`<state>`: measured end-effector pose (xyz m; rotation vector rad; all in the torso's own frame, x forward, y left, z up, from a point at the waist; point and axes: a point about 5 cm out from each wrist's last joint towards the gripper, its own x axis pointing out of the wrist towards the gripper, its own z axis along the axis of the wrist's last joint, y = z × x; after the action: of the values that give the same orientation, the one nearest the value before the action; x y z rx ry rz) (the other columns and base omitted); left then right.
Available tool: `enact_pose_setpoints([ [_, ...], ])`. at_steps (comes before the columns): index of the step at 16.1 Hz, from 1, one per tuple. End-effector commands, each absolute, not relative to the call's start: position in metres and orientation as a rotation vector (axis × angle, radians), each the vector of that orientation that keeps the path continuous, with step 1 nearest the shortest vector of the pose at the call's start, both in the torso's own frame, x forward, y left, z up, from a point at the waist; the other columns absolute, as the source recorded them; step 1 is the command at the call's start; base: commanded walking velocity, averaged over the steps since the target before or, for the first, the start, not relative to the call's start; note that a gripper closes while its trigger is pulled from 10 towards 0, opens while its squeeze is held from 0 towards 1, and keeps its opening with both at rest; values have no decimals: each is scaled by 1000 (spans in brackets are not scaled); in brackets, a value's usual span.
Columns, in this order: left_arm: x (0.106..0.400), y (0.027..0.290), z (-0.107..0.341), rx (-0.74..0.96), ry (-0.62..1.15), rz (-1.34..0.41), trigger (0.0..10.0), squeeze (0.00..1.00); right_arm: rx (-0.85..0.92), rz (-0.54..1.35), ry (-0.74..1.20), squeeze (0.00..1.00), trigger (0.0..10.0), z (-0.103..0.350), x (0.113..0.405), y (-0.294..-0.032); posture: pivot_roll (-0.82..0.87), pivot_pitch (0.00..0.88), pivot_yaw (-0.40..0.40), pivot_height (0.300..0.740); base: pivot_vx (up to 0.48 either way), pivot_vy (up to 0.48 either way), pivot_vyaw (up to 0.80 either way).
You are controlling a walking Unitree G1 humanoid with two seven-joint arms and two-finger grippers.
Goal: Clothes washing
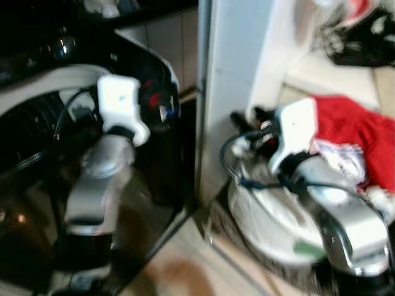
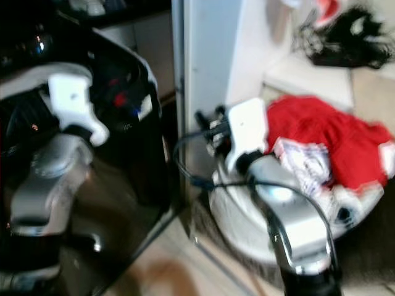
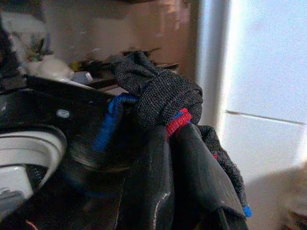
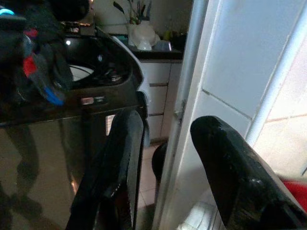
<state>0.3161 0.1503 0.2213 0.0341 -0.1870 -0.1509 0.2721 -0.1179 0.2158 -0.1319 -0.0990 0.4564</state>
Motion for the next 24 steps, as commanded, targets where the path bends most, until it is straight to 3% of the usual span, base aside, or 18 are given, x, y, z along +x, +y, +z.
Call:
enact_pose_setpoints([
  [1,315,138,231,38,-226,-196,10000,0,-156,432,-114,0,10000,219,273,-125,-65,0,13,740,416,0,800],
  [5,324,156,239,94,-233,-91,10000,0,-141,507,-114,0,10000,218,267,-119,-61,0,10,740,308,-124,600],
  [9,357,183,266,361,-251,-19,10000,0,-104,654,-133,0,10000,223,257,-106,-45,0,-7,740,0,0,0],
  [11,392,192,261,564,-103,-66,10000,0,-87,701,-132,0,10000,227,257,-99,-31,0,-21,740,0,0,0],
  [13,408,199,247,604,47,-73,10000,0,-79,752,-139,0,10000,230,256,-92,-31,0,-24,740,0,0,0],
  [14,410,202,244,635,85,-67,10000,671,-80,764,-138,0,10000,230,255,-91,-31,0,-24,740,0,0,0],
  [15,413,209,238,657,185,-75,10000,1000,-90,785,-129,0,10000,229,253,-88,-39,0,-17,740,0,0,0],
  [19,416,219,240,691,304,-104,10000,1000,-109,767,-107,0,10000,226,250,-92,-56,0,0,740,0,0,0],
  [24,418,223,248,614,278,-78,10000,1000,-104,742,-59,0,10000,223,253,-95,-53,0,-15,740,0,0,0],
])
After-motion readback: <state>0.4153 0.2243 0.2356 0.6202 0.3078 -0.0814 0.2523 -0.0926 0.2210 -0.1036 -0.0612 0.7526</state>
